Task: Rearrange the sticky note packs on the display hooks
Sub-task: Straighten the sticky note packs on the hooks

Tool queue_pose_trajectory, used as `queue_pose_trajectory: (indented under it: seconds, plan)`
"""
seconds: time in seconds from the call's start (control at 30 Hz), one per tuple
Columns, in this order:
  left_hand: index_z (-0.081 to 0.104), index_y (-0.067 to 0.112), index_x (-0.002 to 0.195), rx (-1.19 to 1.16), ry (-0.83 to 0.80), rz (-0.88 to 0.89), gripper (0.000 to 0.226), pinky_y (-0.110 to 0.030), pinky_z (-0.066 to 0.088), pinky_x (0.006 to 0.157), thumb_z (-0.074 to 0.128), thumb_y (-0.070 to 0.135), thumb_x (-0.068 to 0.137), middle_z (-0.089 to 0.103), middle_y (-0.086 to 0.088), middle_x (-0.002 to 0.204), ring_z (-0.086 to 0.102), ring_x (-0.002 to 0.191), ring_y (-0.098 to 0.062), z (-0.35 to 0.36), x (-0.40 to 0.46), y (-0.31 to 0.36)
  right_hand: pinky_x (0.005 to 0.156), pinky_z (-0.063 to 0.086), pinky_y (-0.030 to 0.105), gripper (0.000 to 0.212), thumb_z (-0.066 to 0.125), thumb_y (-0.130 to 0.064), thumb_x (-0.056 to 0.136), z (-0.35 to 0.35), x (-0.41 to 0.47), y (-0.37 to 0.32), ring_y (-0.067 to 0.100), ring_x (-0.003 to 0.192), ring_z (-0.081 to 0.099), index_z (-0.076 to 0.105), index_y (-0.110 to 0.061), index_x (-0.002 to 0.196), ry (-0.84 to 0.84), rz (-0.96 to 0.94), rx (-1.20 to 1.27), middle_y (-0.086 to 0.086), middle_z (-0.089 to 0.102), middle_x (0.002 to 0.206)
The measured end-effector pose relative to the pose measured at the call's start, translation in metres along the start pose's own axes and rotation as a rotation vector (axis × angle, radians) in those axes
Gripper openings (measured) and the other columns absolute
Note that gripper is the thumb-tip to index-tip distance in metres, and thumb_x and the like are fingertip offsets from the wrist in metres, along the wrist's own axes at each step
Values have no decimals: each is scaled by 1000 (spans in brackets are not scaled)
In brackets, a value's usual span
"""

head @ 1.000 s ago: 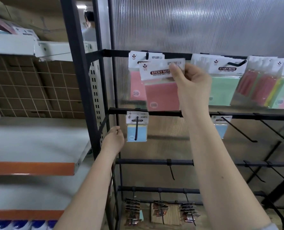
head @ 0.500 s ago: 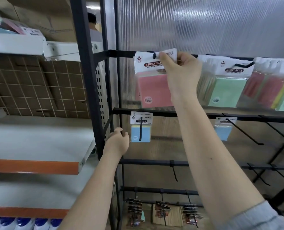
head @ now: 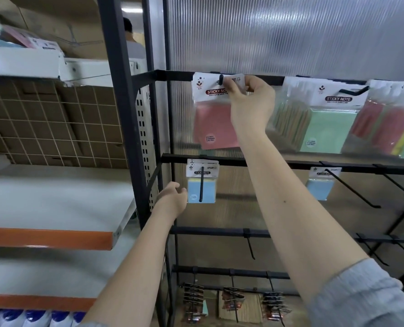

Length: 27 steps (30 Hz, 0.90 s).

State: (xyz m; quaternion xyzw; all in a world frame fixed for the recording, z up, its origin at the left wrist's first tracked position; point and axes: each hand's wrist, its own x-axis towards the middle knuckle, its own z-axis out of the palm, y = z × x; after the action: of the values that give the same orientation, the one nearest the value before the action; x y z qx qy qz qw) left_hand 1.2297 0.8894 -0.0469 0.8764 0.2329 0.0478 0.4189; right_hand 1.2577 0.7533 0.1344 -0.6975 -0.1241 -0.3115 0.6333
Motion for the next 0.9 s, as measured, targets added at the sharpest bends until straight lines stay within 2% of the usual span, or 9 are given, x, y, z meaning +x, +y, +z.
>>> queue_pose_trajectory:
  seconds: [0.1, 0.17, 0.23, 0.3, 0.33, 0.43, 0.6, 0.73, 0.9]
  plan:
    - [34, 20, 142, -36, -24, 1, 44, -24, 43, 76, 38, 30, 99, 44, -5, 137, 48, 108, -18, 3, 10, 3, 50, 31, 11, 37, 69, -29, 85, 2, 2, 3, 1, 54, 39, 45, -28, 56, 24, -13, 12, -14, 43, 55]
    - [36, 16, 141, -39, -30, 25, 44, -27, 41, 87, 39, 28, 99, 44, -5, 138, 46, 119, -22, 6, 15, 5, 57, 36, 7, 14, 70, -31, 84, 0, 0, 5, -1, 66, 48, 60, -25, 75, 33, -12, 45, -14, 57, 72]
    - [44, 10, 135, -24, -23, 75, 39, -23, 42, 76, 40, 25, 99, 53, -4, 123, 50, 108, -21, 8, 20, 8, 66, 39, 8, 14, 70, -31, 83, -6, -3, 10, 3, 77, 54, 63, -23, 92, 59, -20, 87, -9, 62, 85]
    - [52, 7, 124, -35, -16, 115, 32, -20, 37, 61, 39, 24, 100, 54, -1, 105, 49, 91, -15, 12, 25, 10, 73, 44, 15, 17, 71, -30, 84, -16, -7, 19, 8, 83, 57, 61, -25, 96, 84, -31, 99, -6, 63, 90]
    - [55, 7, 118, -12, -5, 128, 30, -21, 37, 61, 38, 22, 100, 56, -3, 103, 49, 87, -15, 14, 27, 12, 75, 46, 17, 17, 70, -30, 84, -22, -11, 24, 10, 83, 58, 61, -25, 97, 90, -35, 90, -6, 63, 90]
    - [59, 6, 109, -41, 78, 107, 25, -27, 41, 71, 39, 17, 99, 62, -11, 107, 53, 86, -18, 22, 31, 13, 73, 46, 13, 17, 68, -31, 86, -41, -23, 45, 3, 77, 57, 65, -19, 98, 107, -15, 38, -7, 64, 87]
    - [59, 7, 113, -289, 250, 109, 23, -20, 37, 73, 56, 20, 93, 59, -1, 105, 51, 95, -12, 39, 27, 7, 71, 45, 8, 14, 66, -30, 88, -65, -40, 80, -3, 73, 56, 66, -18, 94, 172, 65, -4, -10, 65, 84]
    - [53, 11, 93, -440, 297, 137, 11, -18, 34, 57, 58, 22, 92, 55, 1, 88, 51, 83, -14, 51, 26, 4, 71, 45, 9, 9, 63, -31, 90, -77, -47, 94, -3, 75, 57, 64, -22, 90, 170, 59, -75, -17, 62, 80]
    - [44, 8, 94, -579, 224, 147, 17, -31, 38, 73, 48, 24, 97, 49, -8, 87, 49, 84, -22, 60, 33, 2, 69, 46, 10, 11, 61, -32, 91, -82, -52, 102, 0, 76, 59, 64, -21, 88, 99, 46, -142, -16, 63, 78]
